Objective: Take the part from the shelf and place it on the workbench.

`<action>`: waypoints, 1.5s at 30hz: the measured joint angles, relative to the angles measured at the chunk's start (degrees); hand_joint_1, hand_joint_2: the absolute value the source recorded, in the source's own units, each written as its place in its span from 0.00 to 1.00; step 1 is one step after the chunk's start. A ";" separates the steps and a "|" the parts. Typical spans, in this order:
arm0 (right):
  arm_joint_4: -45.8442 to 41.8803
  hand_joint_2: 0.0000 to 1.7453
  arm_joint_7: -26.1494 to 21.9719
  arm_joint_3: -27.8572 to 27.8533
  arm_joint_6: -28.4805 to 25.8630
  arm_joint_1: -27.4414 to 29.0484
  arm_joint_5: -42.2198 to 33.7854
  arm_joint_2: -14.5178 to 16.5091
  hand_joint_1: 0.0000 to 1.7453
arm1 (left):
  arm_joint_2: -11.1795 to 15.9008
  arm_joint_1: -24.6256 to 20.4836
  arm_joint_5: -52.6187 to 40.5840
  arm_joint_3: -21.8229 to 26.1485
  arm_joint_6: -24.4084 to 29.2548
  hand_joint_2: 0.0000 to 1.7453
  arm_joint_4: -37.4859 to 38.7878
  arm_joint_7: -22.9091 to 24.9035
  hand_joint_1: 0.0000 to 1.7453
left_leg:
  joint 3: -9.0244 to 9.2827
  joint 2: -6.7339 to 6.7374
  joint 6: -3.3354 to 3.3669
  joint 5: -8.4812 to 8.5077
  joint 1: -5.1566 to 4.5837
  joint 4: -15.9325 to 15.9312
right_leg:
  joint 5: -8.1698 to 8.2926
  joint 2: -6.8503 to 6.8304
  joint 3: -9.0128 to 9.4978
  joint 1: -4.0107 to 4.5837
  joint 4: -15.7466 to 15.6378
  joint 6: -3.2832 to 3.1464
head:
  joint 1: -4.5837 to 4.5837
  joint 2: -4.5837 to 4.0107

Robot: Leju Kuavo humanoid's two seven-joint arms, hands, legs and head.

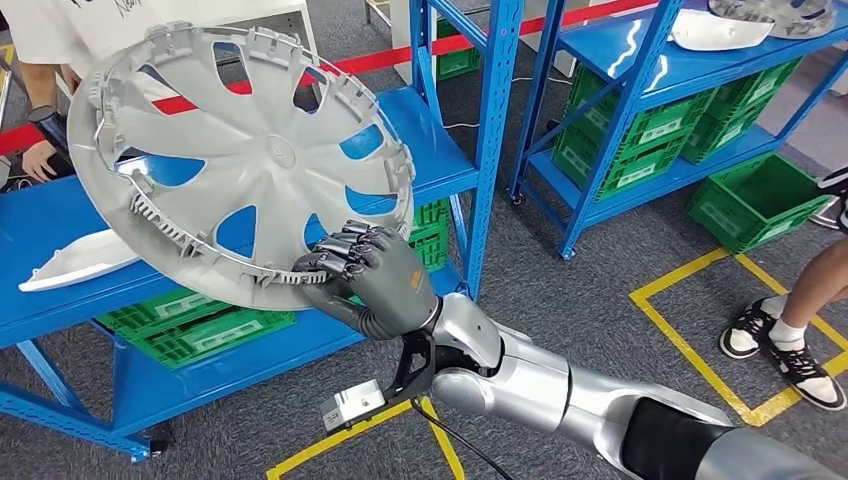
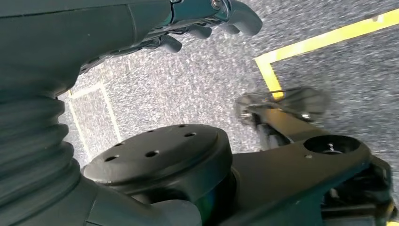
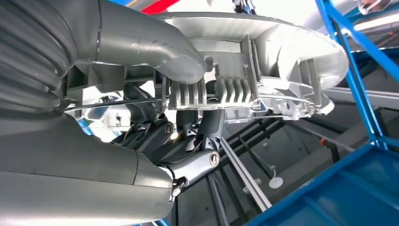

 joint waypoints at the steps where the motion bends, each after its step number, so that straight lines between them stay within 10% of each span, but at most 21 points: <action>1: 0.00 1.00 0.05 0.00 0.02 0.00 0.00 0.03 1.00 | 0.01 -0.10 -0.06 0.00 0.09 1.00 -0.01 0.01 0.00 | 2.05 0.00 0.02 1.60 0.07 -1.60 | 0.69 0.00 -0.93 -0.01 0.07 0.16 | -0.01 0.00; 5: -0.36 1.00 1.09 0.00 -0.13 0.26 1.01 0.19 1.00 | 0.04 -0.76 -1.44 0.00 0.31 1.00 -0.11 0.42 0.00 | 12.69 -0.22 0.96 1.03 -0.18 -15.78 | 3.23 0.02 -2.84 0.10 0.07 1.36 | 0.07 0.00; 8: -0.83 1.00 1.92 -0.01 -0.54 1.04 1.89 0.02 1.00 | 0.09 -0.79 -2.73 -0.02 0.25 1.00 -0.14 1.02 0.00 | 12.25 -0.13 2.60 1.64 -0.52 -17.57 | 4.65 0.07 -3.20 -0.11 -0.59 2.57 | 0.00 0.00; 14: -0.96 1.00 2.14 -0.02 -0.79 1.39 1.44 -0.47 1.00 | 0.20 -0.77 -2.91 -0.02 0.84 1.00 -0.17 1.44 0.00 | 7.11 0.45 4.27 6.21 -0.66 -17.32 | -7.85 0.17 -6.78 -0.09 15.46 3.35 | 0.11 0.00; 17: -0.95 1.00 2.02 -0.02 -0.63 1.28 1.40 -0.30 1.00 | 0.21 -0.76 -2.37 -0.02 1.25 1.00 -0.17 1.26 0.00 | 3.90 0.45 4.13 8.09 -0.84 -16.42 | -4.41 0.17 -1.14 0.20 12.50 2.66 | 0.13 0.00; 21: -0.81 1.00 1.40 0.04 -0.38 0.53 1.33 0.74 1.00 | 0.14 -0.65 -1.57 0.05 1.63 1.00 -0.17 0.92 0.00 | 2.18 0.41 3.06 10.13 -0.99 -15.94 | -6.71 0.16 7.85 1.07 -0.26 1.35 | 0.22 0.00; 24: -0.45 1.00 0.95 0.27 -0.16 0.09 1.33 1.67 1.00 | 0.26 -0.31 -1.16 0.26 1.79 1.00 -0.16 0.75 0.00 | 1.66 0.23 1.97 10.11 -0.83 -15.72 | -5.05 -0.06 6.62 0.85 -0.96 0.27 | 0.24 0.00; 28: -0.34 1.00 0.98 0.46 0.21 -0.35 1.23 2.69 1.00 | 0.35 0.17 -0.78 0.52 1.82 1.00 -0.15 0.28 0.00 | -0.88 0.09 0.73 -0.10 -0.37 -5.27 | -1.96 -0.27 3.35 0.48 -1.14 -0.43 | 0.02 0.00; 30: -0.33 1.00 1.21 0.54 0.44 -0.33 1.34 2.85 1.00 | 0.35 0.27 -0.62 0.73 1.84 1.00 -0.15 0.02 0.00 | -0.38 0.11 0.30 -0.29 -0.05 -0.97 | -0.40 -0.39 1.40 0.45 -1.01 -0.21 | 0.03 0.00; 32: -0.33 1.00 1.75 0.62 0.84 -0.32 1.76 3.13 1.00 | 0.34 0.34 -0.69 0.86 1.81 1.00 -0.16 -0.19 0.00 | 3.27 0.11 0.09 2.90 0.24 -3.15 | 1.08 -0.44 -0.67 0.35 -0.74 0.18 | 0.04 0.00; 35: -0.43 1.00 2.56 0.73 1.38 -0.36 2.46 3.68 1.00 | 0.14 0.15 -0.98 0.87 1.67 1.00 -0.21 -0.57 0.00 | 11.55 -0.09 0.60 1.70 0.16 -14.48 | 2.92 -0.46 -2.65 0.32 -0.20 1.18 | 0.10 0.00; 38: -0.45 1.00 2.61 0.85 1.50 -0.46 2.51 3.86 1.00 | -0.08 0.04 -1.08 0.87 1.41 1.00 -0.23 -0.79 0.00 | 12.16 -0.05 2.27 1.35 -0.31 -17.44 | 4.74 -0.51 -3.11 0.10 -0.69 2.38 | 0.02 0.00; 40: -0.32 1.00 2.15 0.87 1.52 -0.64 1.94 3.75 1.00 | -0.15 0.10 -1.17 0.89 1.22 1.00 -0.23 -0.77 0.00 | 11.09 0.22 3.34 2.74 -0.28 -17.54 | 2.52 -0.38 -3.90 -0.13 0.78 3.04 | -0.08 0.00; 43: 0.40 1.00 1.18 0.87 1.43 -1.45 0.60 3.63 1.00 | -0.36 -0.07 -1.26 0.90 1.13 1.00 -0.26 -0.79 0.00 | 8.52 0.52 4.20 5.12 -0.38 -17.46 | -6.32 -0.24 -6.19 -0.13 10.35 3.46 | -0.07 0.00; 45: 1.16 1.00 0.83 0.88 1.29 -1.73 -0.06 3.61 1.00 | -0.46 -0.19 -1.26 0.90 1.15 1.00 -0.26 -0.77 0.00 | 6.33 0.54 4.29 6.69 -0.54 -17.19 | -7.66 -0.23 -6.17 -0.05 15.71 3.38 | -0.06 0.00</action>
